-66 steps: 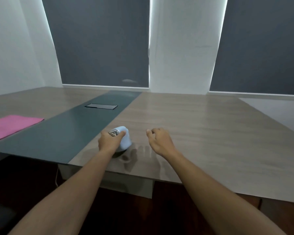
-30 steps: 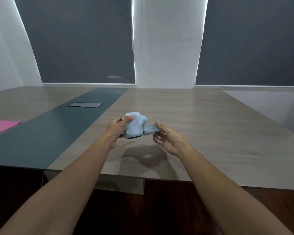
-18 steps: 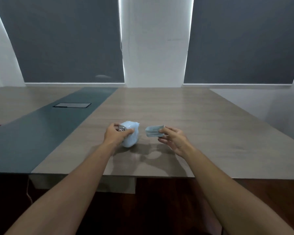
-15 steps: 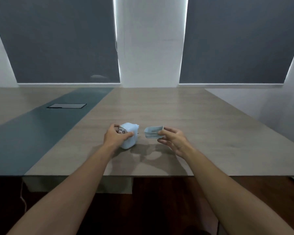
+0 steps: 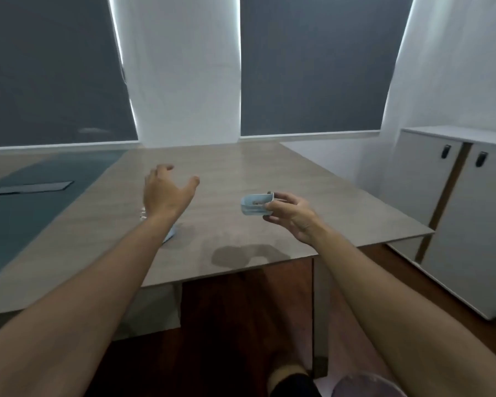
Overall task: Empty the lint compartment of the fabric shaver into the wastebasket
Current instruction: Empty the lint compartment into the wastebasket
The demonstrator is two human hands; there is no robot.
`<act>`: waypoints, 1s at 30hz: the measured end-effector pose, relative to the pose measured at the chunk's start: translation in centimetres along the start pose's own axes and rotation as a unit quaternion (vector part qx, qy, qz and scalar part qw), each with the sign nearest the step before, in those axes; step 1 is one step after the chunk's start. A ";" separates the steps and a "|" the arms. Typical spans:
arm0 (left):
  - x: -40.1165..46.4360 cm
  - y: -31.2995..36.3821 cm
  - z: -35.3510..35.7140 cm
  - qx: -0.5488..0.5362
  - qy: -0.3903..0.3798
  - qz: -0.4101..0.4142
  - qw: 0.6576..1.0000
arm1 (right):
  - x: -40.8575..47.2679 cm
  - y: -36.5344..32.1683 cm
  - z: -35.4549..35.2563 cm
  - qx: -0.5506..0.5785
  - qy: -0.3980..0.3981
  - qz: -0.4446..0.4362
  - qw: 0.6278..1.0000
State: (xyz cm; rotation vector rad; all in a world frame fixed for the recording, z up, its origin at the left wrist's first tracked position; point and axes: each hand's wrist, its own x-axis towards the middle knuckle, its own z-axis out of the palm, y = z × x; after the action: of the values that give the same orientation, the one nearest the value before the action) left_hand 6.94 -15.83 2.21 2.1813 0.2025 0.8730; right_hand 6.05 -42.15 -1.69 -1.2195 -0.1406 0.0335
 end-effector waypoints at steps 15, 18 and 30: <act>-20.7 17.4 15.7 -0.213 -0.338 0.089 0.912 | -18.8 -4.4 -19.5 -0.109 0.129 0.048 0.984; -25.2 17.9 18.4 -0.214 -0.406 0.085 0.884 | -22.0 -2.7 -23.0 -0.127 0.164 0.082 0.975; -38.5 7.8 29.9 -0.097 -0.564 -0.001 0.820 | -25.4 12.3 -35.1 -0.096 0.227 0.233 0.941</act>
State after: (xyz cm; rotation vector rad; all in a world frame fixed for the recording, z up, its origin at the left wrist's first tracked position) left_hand -3.79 -54.42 -26.66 2.1274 -0.4539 -0.4830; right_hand -14.12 -73.21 -27.27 -1.4021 0.5636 0.1523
